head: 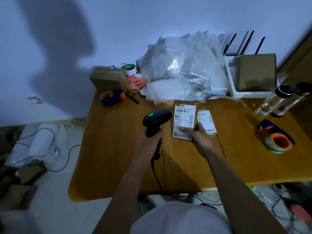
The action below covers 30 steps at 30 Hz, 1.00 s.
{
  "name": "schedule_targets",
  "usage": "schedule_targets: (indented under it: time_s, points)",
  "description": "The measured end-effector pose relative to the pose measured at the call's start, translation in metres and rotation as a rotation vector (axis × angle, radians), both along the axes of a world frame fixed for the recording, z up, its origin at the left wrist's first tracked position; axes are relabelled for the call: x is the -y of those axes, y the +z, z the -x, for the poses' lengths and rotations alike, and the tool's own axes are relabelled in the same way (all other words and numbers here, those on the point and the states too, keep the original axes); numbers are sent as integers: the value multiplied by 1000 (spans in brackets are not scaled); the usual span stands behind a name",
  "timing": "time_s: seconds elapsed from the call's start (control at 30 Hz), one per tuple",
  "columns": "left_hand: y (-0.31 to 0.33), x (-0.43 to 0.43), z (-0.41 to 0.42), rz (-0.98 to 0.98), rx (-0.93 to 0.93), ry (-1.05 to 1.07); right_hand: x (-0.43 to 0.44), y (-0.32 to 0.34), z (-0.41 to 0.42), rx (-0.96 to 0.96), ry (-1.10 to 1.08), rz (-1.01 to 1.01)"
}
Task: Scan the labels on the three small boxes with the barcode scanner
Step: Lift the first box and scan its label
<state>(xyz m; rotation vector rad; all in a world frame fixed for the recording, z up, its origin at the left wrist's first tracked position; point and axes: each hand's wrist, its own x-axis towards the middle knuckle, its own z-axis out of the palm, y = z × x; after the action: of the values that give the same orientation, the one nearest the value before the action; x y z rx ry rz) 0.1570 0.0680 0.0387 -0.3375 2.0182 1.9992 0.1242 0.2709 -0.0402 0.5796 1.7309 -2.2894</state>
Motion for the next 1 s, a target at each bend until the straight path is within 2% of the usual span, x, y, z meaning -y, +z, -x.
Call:
schedule_targets:
  time_s: [1.0]
  points:
    - [-2, -10, -15, -38, 2, -63, 0, -6, -9, 0, 24, -41]
